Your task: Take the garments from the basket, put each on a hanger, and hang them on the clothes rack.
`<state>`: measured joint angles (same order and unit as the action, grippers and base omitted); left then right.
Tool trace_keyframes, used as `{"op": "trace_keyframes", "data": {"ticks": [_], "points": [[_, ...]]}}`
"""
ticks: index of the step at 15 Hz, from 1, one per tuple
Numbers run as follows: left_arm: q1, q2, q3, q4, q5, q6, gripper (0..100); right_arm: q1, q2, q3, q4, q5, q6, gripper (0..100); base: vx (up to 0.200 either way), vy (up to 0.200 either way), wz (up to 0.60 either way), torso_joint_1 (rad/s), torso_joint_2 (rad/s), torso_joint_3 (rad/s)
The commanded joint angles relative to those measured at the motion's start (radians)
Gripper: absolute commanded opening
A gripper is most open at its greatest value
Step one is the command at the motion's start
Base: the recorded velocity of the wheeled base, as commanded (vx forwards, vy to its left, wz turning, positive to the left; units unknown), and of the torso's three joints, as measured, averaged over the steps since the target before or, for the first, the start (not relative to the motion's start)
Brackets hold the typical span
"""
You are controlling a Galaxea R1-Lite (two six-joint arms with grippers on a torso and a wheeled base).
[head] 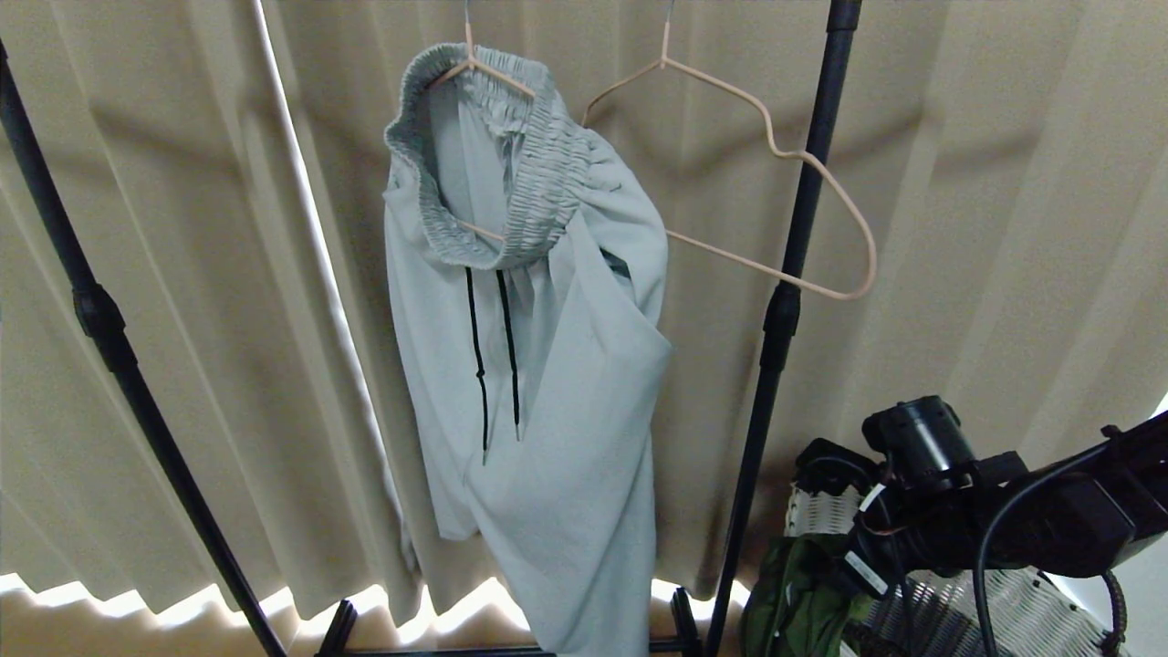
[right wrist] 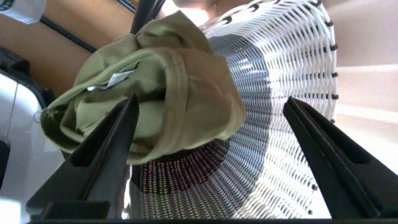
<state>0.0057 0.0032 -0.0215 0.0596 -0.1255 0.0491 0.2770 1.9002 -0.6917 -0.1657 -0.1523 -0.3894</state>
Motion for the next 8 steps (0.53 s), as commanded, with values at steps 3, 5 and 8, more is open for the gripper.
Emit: {"op": "trace_keyframes", "data": {"ticks": [3,5,8], "points": [[0.000,0.000,0.000,0.000,0.003,0.001,100,-0.022,0.037,-0.034,0.000,-0.003,0.001,0,0.000,0.000,0.00,0.000,0.00,0.000],[0.000,0.000,0.000,0.000,0.001,0.001,100,-0.022,0.010,-0.022,0.002,-0.015,0.001,0,0.000,0.000,0.00,0.000,0.00,0.000],[0.000,0.000,0.000,-0.001,0.003,0.001,100,-0.022,-0.030,-0.014,0.002,-0.018,0.007,0,0.000,0.000,0.00,0.000,0.00,0.000]]}}
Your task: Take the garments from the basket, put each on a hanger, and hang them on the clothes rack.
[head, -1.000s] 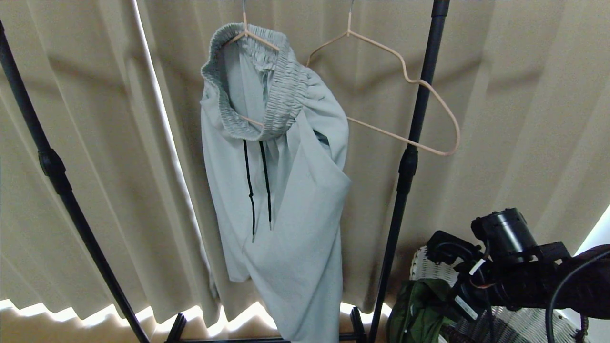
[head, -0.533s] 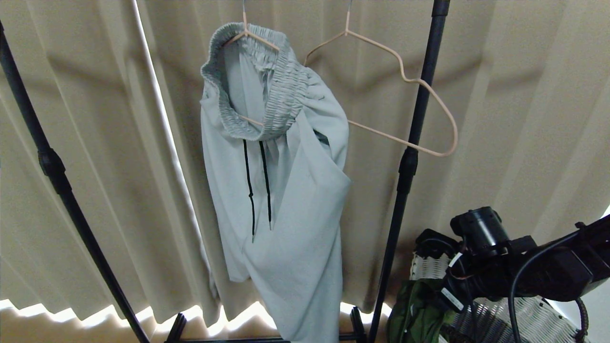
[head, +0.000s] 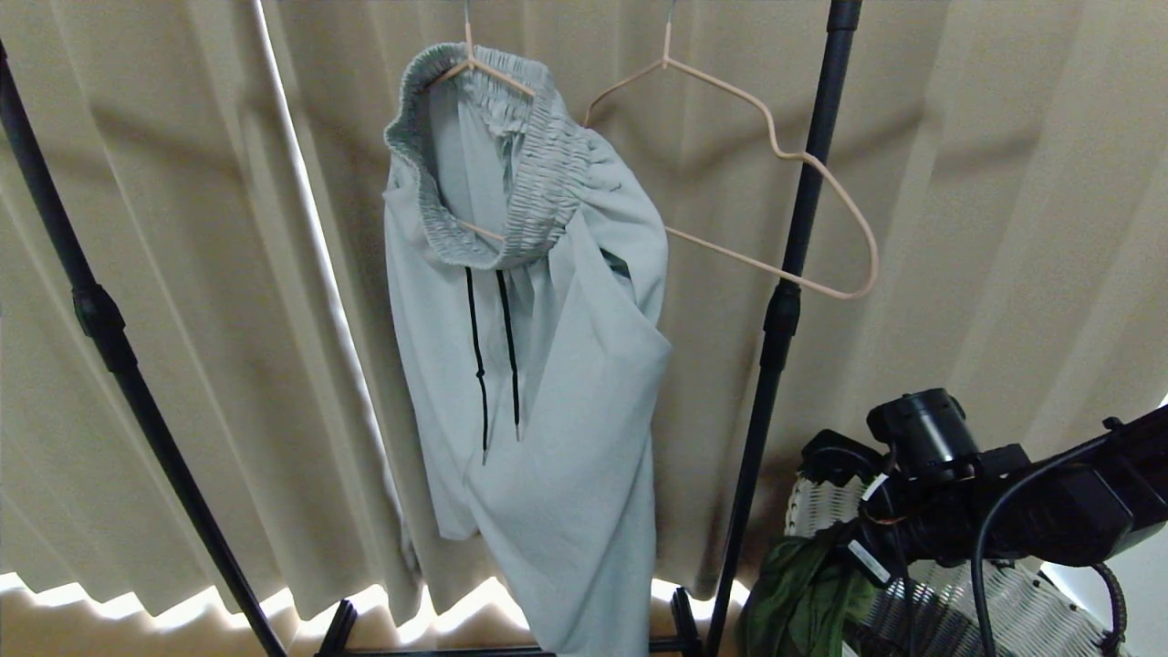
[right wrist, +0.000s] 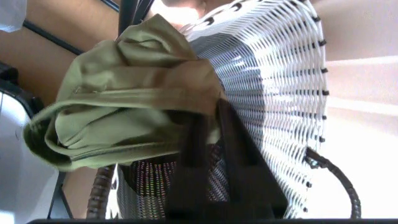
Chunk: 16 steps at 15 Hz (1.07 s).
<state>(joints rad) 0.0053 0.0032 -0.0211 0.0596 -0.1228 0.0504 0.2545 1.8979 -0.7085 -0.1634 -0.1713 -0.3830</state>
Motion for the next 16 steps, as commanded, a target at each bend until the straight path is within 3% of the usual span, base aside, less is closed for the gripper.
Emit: {"op": "trace_keyframes", "data": {"ticks": [1,10,13,16], "points": [[0.001,0.000,0.000,0.000,0.000,0.000,100,0.000,-0.062,0.014,-0.002,-0.001,0.006,0,0.000,0.000,0.00,0.000,0.00,0.000],[0.001,0.000,0.001,-0.001,-0.001,-0.001,100,0.012,-0.402,0.054,-0.013,0.013,0.032,0,-0.022,0.000,0.00,0.000,0.00,0.000],[0.001,0.000,0.000,0.000,-0.001,-0.001,100,0.043,-0.457,0.167,-0.222,0.016,0.029,0,-0.200,0.000,0.00,0.002,0.00,0.001],[0.001,0.000,0.000,0.000,-0.001,-0.001,100,0.043,-0.502,0.199,-0.263,0.015,0.027,0,-0.200,0.000,0.00,0.001,0.00,0.002]]}}
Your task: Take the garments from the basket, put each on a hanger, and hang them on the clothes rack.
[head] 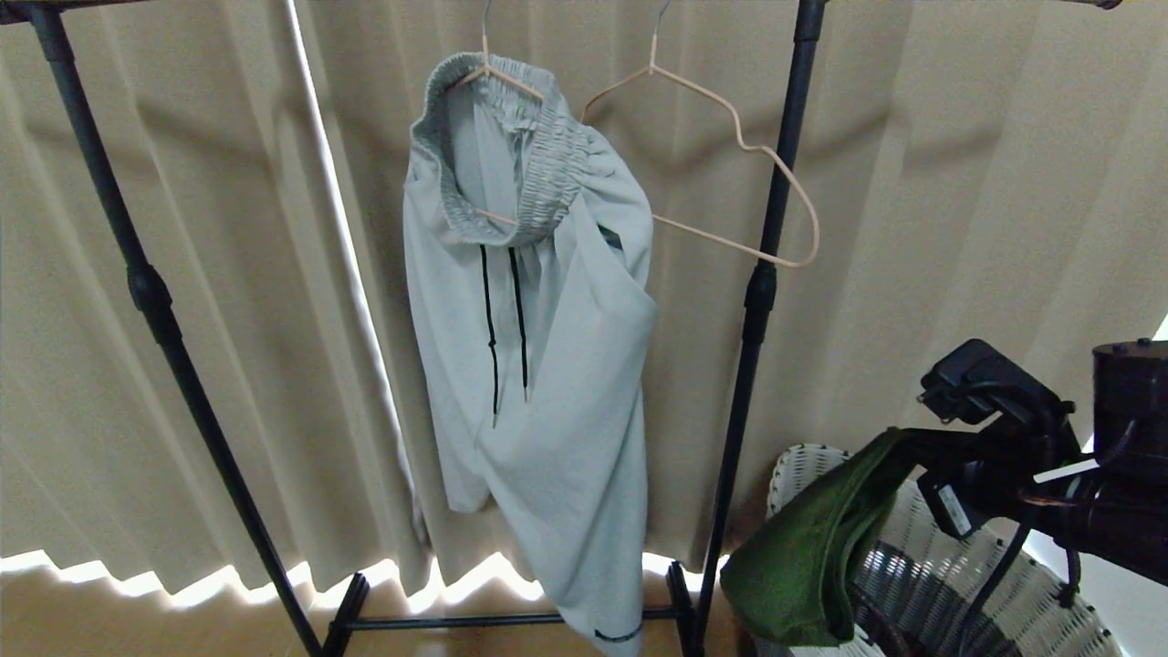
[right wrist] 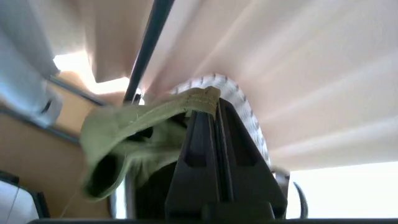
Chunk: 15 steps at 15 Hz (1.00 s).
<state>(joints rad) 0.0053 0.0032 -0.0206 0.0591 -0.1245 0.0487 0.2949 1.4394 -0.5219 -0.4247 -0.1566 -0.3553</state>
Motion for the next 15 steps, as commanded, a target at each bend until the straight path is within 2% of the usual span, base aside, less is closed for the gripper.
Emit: {"op": "trace_keyframes", "data": {"ticks": [1,4,10,15], "points": [[0.001,0.000,0.001,0.001,0.000,0.000,100,0.003,-0.062,0.010,-0.002,0.002,-0.001,0,-0.200,0.000,0.00,-0.002,0.00,0.007],[0.001,0.000,-0.001,0.001,0.000,0.000,100,0.003,-0.089,0.014,0.001,0.005,-0.001,0,-0.200,0.000,0.00,0.001,0.00,0.001],[0.001,0.000,-0.001,0.001,-0.003,0.002,100,0.003,-0.192,0.040,0.014,0.005,-0.001,0,0.000,0.000,0.00,0.000,0.00,0.000],[0.001,0.000,0.001,0.001,-0.003,0.008,100,0.003,-0.209,0.051,0.014,0.005,-0.001,0,0.000,0.000,0.00,0.000,0.00,0.000]]}}
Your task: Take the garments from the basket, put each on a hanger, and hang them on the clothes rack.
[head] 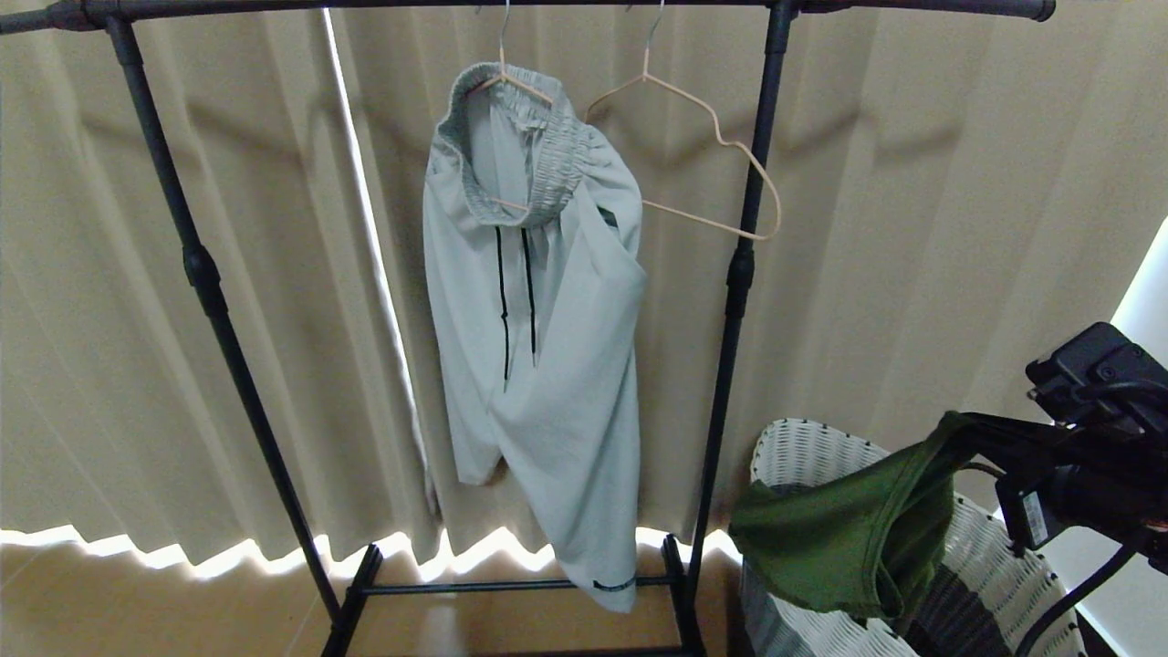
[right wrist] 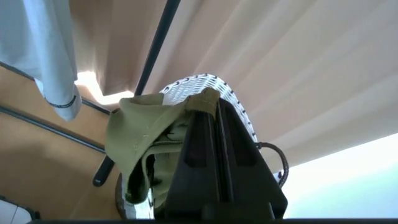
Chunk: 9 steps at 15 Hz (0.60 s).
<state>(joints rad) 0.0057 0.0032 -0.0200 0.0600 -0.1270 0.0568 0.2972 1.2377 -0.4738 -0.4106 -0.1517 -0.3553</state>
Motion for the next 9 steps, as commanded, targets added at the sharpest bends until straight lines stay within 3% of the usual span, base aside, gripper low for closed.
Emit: {"op": "trace_keyframes", "data": {"ticks": [1,5,9], "points": [[0.000,0.001,0.000,0.000,0.000,-0.002,100,0.000,-0.007,0.001,0.000,0.000,-0.001,0,0.000,0.000,0.00,0.000,0.00,0.000],[0.000,0.001,0.000,0.000,0.000,-0.002,100,0.000,-0.007,0.000,0.000,0.000,-0.001,0,-0.200,0.000,0.00,0.006,0.00,0.000],[0.000,0.000,-0.001,0.000,-0.002,-0.002,100,0.000,-0.006,-0.002,0.000,0.000,-0.002,0,0.000,0.000,0.00,0.000,0.00,0.000]]}}
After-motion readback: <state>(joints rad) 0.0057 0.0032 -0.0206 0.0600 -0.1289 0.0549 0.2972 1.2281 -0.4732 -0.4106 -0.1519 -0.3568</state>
